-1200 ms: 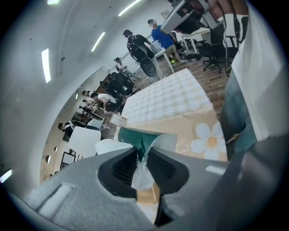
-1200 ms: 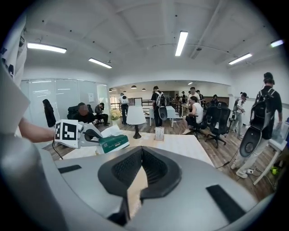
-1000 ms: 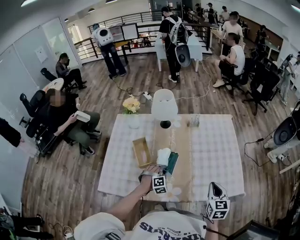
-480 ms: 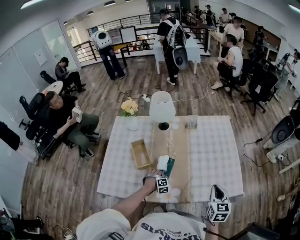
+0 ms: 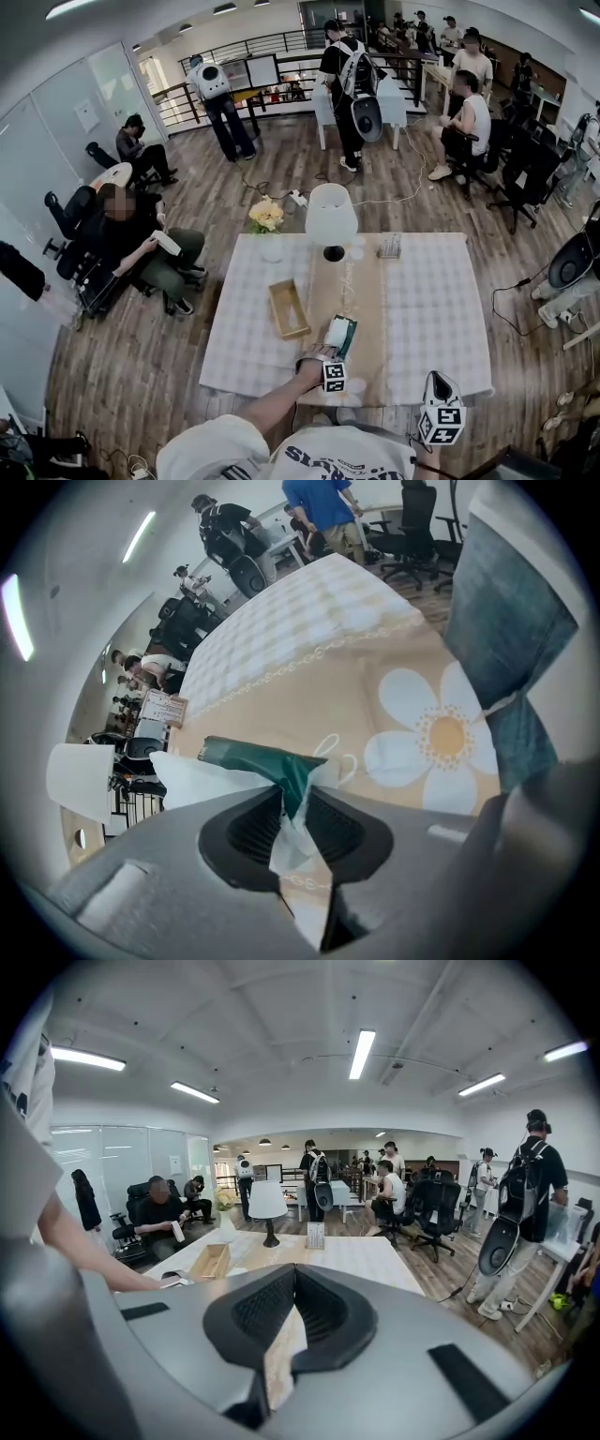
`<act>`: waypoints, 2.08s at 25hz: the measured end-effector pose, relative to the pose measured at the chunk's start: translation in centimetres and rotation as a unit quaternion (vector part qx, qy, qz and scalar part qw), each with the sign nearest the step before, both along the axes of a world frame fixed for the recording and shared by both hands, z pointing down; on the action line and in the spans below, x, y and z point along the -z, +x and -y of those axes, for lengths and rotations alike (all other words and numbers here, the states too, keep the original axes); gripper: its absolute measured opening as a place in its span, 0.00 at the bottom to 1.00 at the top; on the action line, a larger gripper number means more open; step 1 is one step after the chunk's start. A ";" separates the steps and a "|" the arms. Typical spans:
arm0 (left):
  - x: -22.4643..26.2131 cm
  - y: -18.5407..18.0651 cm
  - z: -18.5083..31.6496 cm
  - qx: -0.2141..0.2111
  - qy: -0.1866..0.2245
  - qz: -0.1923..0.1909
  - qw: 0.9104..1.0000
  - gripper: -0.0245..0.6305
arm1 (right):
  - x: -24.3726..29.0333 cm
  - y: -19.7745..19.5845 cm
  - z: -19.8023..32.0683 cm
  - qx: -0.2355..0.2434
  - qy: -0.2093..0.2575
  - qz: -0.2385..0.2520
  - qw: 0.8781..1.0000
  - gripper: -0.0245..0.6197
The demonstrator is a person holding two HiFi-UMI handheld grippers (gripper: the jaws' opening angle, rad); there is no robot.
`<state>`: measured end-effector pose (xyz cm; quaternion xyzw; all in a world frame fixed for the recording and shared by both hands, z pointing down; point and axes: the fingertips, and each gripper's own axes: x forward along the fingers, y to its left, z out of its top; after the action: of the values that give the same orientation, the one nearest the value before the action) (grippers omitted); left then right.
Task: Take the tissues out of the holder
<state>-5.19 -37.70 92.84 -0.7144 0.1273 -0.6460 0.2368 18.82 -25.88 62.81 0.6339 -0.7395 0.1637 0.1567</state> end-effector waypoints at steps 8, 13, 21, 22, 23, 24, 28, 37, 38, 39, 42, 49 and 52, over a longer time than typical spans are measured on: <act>1.5 0.0 0.1 0.014 0.023 -0.040 0.999 0.14 | 0.3 -1.8 0.7 0.027 0.003 0.002 1.000 0.05; 4.9 0.2 0.5 0.026 0.049 -0.098 0.994 0.15 | 0.0 -2.5 1.6 0.039 0.002 0.001 0.999 0.05; 13.8 -0.1 -0.1 0.092 0.094 -0.212 0.968 0.15 | 1.1 -5.0 3.4 0.085 0.015 0.002 0.996 0.05; 15.7 -0.2 -0.3 0.106 0.094 -0.240 0.960 0.15 | 1.5 -5.6 3.7 0.094 0.019 0.002 0.995 0.05; 17.7 -0.2 -0.5 0.119 0.092 -0.269 0.951 0.15 | 1.9 -6.1 4.0 0.104 0.022 0.002 0.994 0.05; 19.7 -0.2 -0.9 0.131 0.090 -0.299 0.941 0.15 | 2.3 -6.7 4.3 0.115 0.026 0.002 0.993 0.05; 27.2 -0.5 -2.1 0.164 0.086 -0.405 0.896 0.15 | 3.7 -9.8 5.6 0.171 0.043 0.007 0.984 0.05; 39.3 -7.0 -5.7 0.226 0.090 -0.599 0.763 0.09 | 8.0 -19.4 7.4 0.269 0.098 0.016 0.958 0.05; 39.8 -7.9 -6.1 0.234 0.095 -0.606 0.754 0.04 | 8.2 -20.2 7.5 0.279 0.101 0.016 0.955 0.05; 40.1 -8.7 -6.4 0.241 0.101 -0.612 0.747 0.04 | 8.3 -21.0 7.6 0.289 0.103 0.016 0.952 0.05; 40.0 -11.7 -6.9 0.273 0.120 -0.617 0.728 0.04 | 8.2 -23.2 7.5 0.315 0.106 0.016 0.943 0.05; 38.9 -16.2 -7.4 0.325 0.137 -0.615 0.705 0.04 | 8.1 -25.5 7.6 0.338 0.105 0.017 0.935 0.05; 38.2 -16.3 -7.4 0.328 0.127 -0.620 0.702 0.04 | 7.5 -25.5 7.9 0.338 0.103 0.014 0.935 0.05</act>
<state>-21.52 -30.26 54.63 -0.8300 0.5520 -0.0721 -0.0340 -6.70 -33.75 55.26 0.3564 -0.9252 0.0328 0.1260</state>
